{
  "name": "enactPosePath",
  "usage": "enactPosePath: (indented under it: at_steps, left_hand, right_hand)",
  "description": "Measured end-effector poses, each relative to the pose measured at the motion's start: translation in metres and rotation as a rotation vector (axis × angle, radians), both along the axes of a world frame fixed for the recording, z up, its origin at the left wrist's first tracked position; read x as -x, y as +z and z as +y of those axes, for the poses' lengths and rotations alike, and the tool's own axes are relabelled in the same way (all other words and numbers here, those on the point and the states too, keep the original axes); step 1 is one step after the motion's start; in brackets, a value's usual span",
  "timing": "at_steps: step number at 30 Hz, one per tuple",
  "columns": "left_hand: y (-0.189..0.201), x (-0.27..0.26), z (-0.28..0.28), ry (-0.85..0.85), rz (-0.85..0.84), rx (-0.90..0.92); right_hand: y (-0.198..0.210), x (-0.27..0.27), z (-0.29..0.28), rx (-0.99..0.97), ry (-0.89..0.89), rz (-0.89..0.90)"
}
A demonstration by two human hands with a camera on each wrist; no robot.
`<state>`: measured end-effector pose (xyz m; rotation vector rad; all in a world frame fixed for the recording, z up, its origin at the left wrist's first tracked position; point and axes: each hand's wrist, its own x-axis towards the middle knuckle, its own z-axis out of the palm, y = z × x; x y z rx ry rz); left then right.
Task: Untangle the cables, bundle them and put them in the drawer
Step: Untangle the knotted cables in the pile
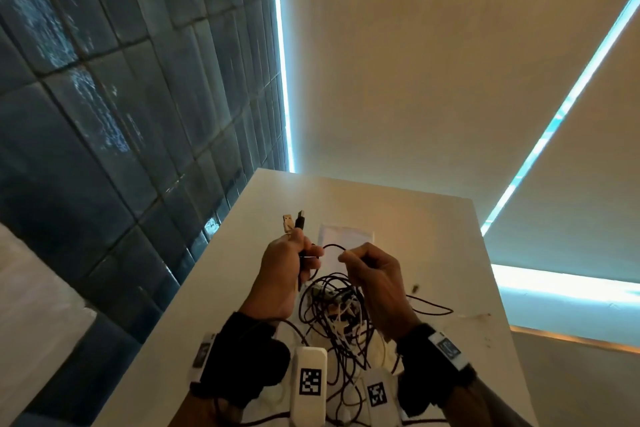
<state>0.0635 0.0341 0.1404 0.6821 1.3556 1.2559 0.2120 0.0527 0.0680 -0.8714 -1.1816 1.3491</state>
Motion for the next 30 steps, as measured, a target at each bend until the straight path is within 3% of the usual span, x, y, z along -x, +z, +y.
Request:
enactPosePath:
  at_steps: [8, 14, 20, 26, 30]
  left_hand:
    - [0.003, -0.008, 0.004, -0.118, 0.019, 0.028]
    - [0.012, -0.012, 0.007, -0.039, -0.384, -0.127]
    - [0.021, -0.001, 0.011, -0.045, -0.358, -0.289]
    - [0.025, 0.012, 0.008, -0.062, -0.246, -0.387]
    - [0.028, 0.012, 0.005, -0.058, -0.186, -0.414]
  right_hand:
    - [0.011, -0.002, -0.006, -0.049, 0.129, -0.008]
    - [0.005, 0.000, -0.009, -0.025, 0.275, -0.111]
    - [-0.023, -0.002, -0.009, 0.045, 0.340, -0.189]
    - [-0.064, -0.009, -0.005, 0.037, 0.269, -0.393]
    - [-0.084, -0.011, -0.009, 0.071, 0.237, -0.397]
